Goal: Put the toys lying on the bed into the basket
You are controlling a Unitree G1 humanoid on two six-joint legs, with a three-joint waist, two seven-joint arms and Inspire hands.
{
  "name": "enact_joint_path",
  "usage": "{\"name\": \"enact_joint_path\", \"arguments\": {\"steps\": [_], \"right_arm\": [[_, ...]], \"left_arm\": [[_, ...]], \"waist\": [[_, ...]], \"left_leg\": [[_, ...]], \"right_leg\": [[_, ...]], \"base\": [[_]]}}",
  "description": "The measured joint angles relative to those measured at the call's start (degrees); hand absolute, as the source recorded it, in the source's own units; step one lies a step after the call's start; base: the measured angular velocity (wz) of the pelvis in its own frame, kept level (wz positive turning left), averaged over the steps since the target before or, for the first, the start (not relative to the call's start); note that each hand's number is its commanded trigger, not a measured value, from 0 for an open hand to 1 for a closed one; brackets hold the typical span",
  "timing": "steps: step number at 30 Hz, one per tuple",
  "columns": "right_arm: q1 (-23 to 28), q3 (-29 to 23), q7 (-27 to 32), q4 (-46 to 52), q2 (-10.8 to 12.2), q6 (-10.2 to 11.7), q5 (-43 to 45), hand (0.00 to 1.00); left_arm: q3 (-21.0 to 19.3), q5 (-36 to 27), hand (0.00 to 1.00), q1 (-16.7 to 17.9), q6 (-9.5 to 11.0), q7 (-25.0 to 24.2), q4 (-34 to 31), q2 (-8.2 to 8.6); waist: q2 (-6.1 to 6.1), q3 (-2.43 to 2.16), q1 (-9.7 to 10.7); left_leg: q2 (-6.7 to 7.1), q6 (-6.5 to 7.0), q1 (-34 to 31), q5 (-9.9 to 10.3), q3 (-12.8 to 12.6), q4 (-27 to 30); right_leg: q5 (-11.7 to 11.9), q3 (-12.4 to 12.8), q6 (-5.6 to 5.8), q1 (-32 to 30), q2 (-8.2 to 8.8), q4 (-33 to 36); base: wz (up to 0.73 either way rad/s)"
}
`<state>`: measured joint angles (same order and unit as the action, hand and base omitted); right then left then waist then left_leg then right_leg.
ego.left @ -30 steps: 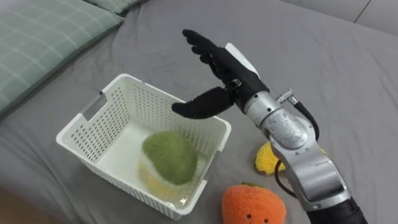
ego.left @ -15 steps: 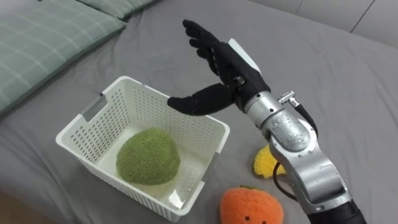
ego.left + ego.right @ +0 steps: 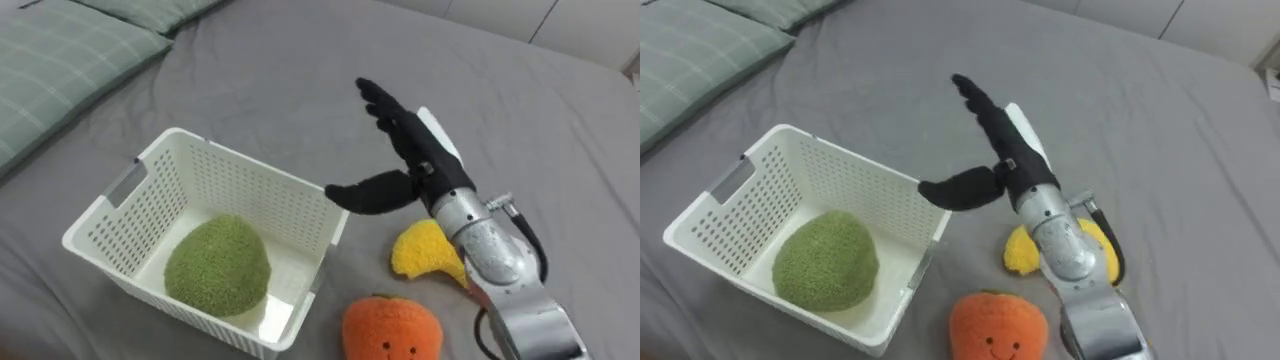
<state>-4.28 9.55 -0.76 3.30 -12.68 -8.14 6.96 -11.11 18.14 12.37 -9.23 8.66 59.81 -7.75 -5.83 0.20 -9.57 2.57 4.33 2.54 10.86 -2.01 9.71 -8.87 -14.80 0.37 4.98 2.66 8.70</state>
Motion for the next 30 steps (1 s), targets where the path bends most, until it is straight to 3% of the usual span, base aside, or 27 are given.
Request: {"name": "enact_joint_path", "arguments": {"steps": [4, 10, 15, 16, 24, 28, 30], "right_arm": [[1.3, -3.4, 2.3, -3.0, -1.1, 0.1, 1.9, 0.00], [1.3, -4.8, 3.5, -9.4, -3.2, 0.0, 2.9, 0.00], [1.1, -4.8, 3.9, -13.6, -3.9, 0.8, 4.9, 0.00], [0.4, -4.8, 4.0, -15.4, -4.0, 1.2, 5.2, 0.00], [-7.3, -3.9, 5.3, -30.6, -4.1, 1.4, 4.9, 0.00], [-10.8, -0.1, 6.1, -37.5, -4.6, 2.4, 6.0, 0.00], [-11.3, 1.6, 6.3, -40.0, -4.7, 2.8, 7.1, 0.00]], "left_arm": [[0.1, 0.0, 0.00, 0.9, 0.0, 1.7, 0.0, -0.01], [0.1, 0.0, 0.00, 0.5, 0.0, 2.5, -0.2, -0.16], [0.4, -0.5, 0.00, -0.6, 0.6, 4.2, -0.3, -0.36], [1.3, -0.5, 0.00, -1.1, 0.7, 4.4, -0.7, -0.61], [3.5, -2.8, 0.00, -3.4, 2.4, 4.8, -3.4, -2.45], [5.1, -3.1, 0.00, -4.1, 2.6, 5.7, -3.6, -2.47], [5.7, -4.3, 0.00, -4.2, 3.3, 6.3, -3.6, -2.48]], "waist": [[-0.47, -0.18, 2.0], [-1.48, -0.38, 2.7], [-2.22, -0.47, 3.2], [-2.23, -0.27, 3.1], [-2.68, -0.14, 1.4], [-2.19, 0.51, 0.9], [-2.11, 0.58, -0.1]], "left_leg": [[-0.16, 0.01, 0.2, 0.0, -0.7, -0.2], [-0.71, -0.02, -0.7, 0.0, -2.7, -0.1], [-0.83, -0.05, -2.1, 0.0, -2.7, 0.0], [-0.84, -0.06, -2.4, 0.0, -2.6, 0.2], [-0.91, -0.04, -7.2, -0.2, -2.4, 1.4], [-0.86, -0.05, -10.1, -0.2, -1.3, 2.7], [-0.86, -0.09, -11.0, -0.2, -1.0, 2.7]], "right_leg": [[0.0, 1.2, -0.02, -0.1, -0.23, 0.0], [0.5, 2.9, -0.28, -1.8, -0.67, 0.2], [0.7, 2.8, -0.37, -3.0, -0.76, 0.1], [0.8, 2.1, -0.39, -3.2, -0.67, 0.1], [1.4, 1.5, -0.55, -7.6, -0.65, 0.1], [1.4, 0.2, -0.61, -9.6, -0.54, 0.0], [1.4, -0.2, -0.61, -10.2, -0.56, -0.1]], "base": [[-0.10], [-0.16], [-0.01], [0.09], [0.02], [0.13], [0.15]]}}
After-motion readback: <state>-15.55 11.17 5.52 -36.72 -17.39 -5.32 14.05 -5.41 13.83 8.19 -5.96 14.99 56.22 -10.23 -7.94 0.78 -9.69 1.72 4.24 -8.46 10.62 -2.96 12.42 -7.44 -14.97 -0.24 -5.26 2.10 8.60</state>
